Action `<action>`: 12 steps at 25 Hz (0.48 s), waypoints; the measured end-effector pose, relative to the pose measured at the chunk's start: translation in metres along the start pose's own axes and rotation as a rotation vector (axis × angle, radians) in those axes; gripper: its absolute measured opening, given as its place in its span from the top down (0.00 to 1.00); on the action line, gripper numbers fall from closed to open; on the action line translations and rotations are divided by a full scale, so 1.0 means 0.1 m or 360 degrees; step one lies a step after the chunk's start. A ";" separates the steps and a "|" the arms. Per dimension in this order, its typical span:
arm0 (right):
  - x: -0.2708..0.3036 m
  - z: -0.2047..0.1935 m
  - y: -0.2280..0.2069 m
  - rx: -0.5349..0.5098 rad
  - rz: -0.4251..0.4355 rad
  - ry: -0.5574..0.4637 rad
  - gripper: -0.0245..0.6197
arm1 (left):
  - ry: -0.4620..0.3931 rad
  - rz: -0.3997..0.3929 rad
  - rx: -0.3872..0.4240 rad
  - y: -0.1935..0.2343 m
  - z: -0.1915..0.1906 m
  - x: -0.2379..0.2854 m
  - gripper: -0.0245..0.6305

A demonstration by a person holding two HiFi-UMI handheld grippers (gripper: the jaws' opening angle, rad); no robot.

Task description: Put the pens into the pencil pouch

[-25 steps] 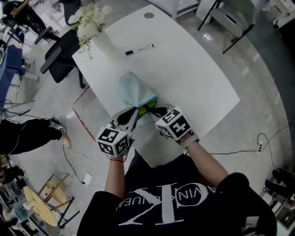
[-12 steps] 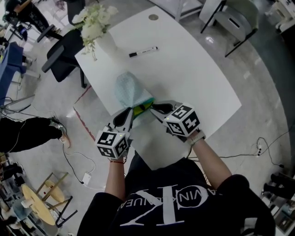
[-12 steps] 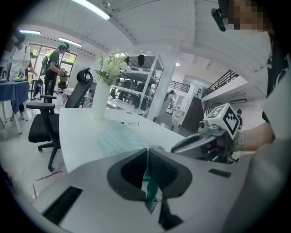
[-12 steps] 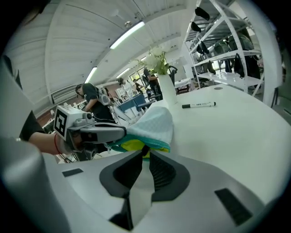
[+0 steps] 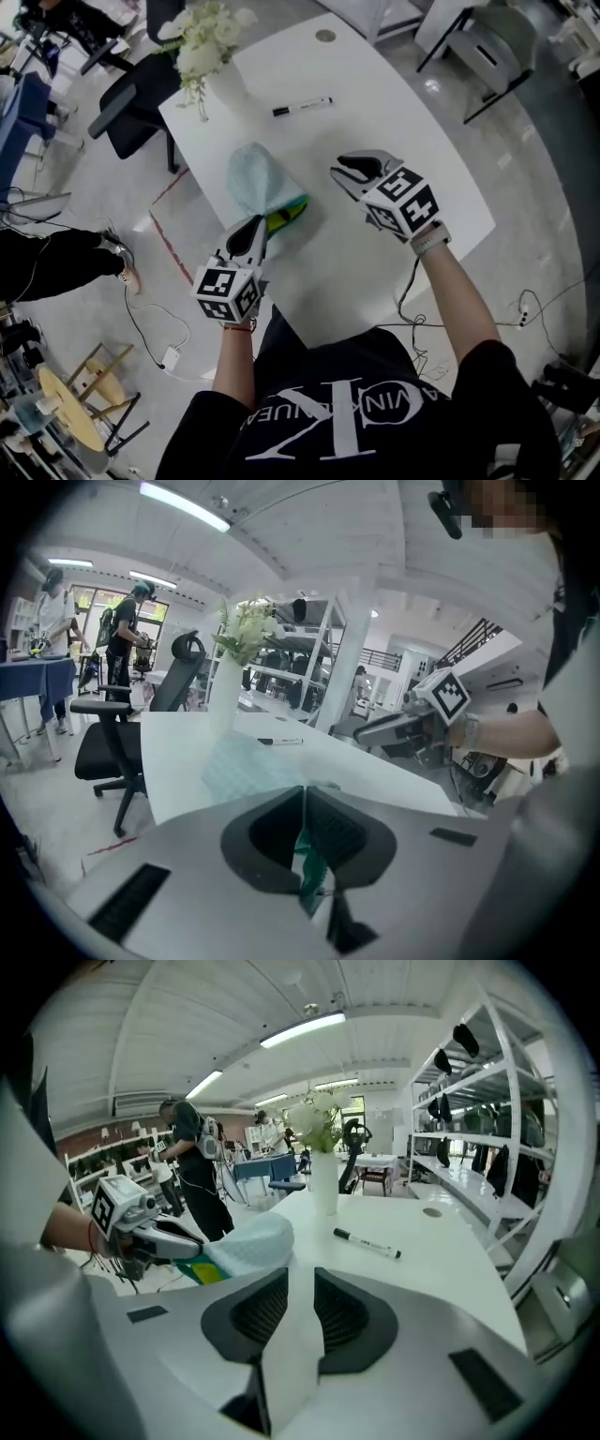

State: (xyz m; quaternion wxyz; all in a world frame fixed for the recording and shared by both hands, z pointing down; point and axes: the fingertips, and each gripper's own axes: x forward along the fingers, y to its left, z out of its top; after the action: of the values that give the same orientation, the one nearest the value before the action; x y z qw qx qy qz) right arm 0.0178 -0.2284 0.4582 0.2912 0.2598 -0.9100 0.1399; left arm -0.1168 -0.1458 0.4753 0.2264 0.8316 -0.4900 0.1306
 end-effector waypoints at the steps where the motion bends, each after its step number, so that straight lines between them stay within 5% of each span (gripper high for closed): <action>1: 0.02 0.03 -0.08 -0.0046 -0.0023 0.0018 0.81 | -0.0007 0.0010 -0.0003 0.01 0.01 0.00 0.94; 12: 0.51 0.10 -0.81 -0.0334 -0.0038 0.0234 0.74 | -0.0082 0.0118 -0.0034 0.24 0.18 0.03 0.94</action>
State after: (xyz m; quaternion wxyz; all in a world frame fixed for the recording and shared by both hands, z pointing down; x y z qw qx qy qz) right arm 0.0225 -0.3191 0.4898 0.3843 0.2277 -0.8927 0.0592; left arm -0.1366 -0.1675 0.4670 0.2177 0.8134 -0.5276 0.1123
